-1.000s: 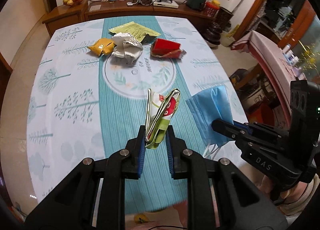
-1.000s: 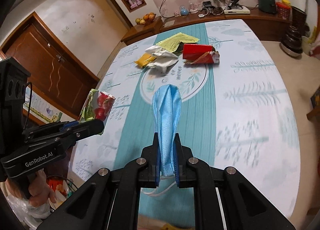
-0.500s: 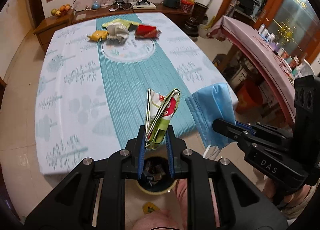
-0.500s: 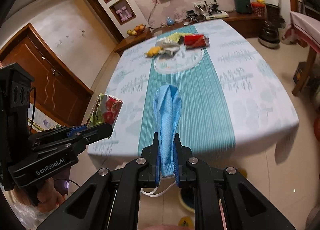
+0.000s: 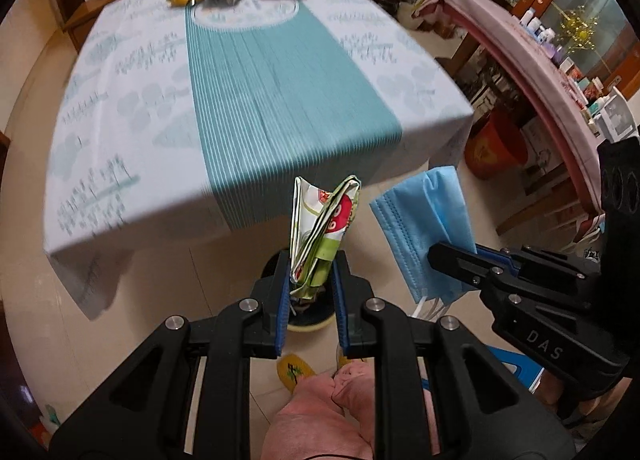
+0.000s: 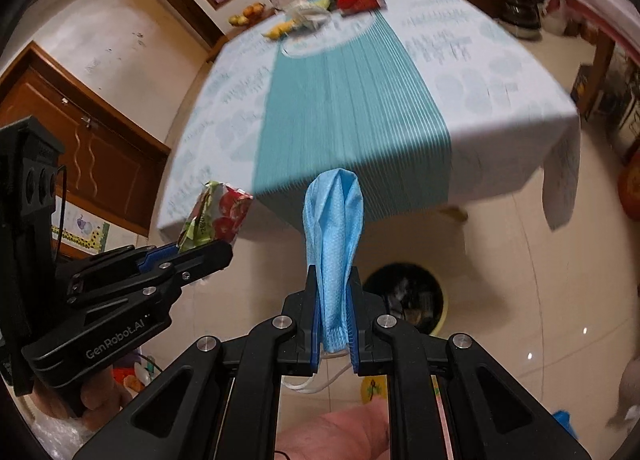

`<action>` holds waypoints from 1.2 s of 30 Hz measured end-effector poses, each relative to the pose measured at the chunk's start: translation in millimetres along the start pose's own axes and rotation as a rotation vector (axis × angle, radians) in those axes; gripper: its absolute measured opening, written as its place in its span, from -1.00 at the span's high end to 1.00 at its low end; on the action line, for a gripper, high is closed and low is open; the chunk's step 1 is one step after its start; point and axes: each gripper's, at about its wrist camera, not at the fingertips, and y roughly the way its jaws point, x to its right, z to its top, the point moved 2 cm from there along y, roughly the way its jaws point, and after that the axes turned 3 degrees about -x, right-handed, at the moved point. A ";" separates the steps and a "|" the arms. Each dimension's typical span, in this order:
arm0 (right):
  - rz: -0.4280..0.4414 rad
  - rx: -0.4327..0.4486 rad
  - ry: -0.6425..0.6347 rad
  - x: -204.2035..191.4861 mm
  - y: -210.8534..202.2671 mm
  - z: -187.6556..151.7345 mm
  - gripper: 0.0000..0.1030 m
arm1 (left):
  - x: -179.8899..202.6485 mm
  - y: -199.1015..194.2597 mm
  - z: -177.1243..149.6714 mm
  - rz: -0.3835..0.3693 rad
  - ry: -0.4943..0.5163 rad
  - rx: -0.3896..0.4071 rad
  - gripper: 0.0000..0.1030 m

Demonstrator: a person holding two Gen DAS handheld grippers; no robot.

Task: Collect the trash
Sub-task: 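Carry the mask and snack packet over the black bin with both tools, then open both tools to drop the mask and packet into the bin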

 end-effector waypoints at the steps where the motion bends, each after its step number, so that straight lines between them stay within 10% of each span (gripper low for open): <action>1: 0.001 -0.014 0.010 8.4 10.5 -3.7 0.79 | 0.3 9.8 -4.0 0.003 -0.006 -0.012 0.69; 27: -0.040 -0.214 0.083 156.8 316.9 -82.9 0.79 | -24.3 328.3 -71.3 0.083 -0.047 -0.197 0.65; 36: -0.047 -0.255 0.087 173.9 357.1 -98.2 0.23 | -22.9 385.8 -78.2 0.132 0.032 -0.252 0.03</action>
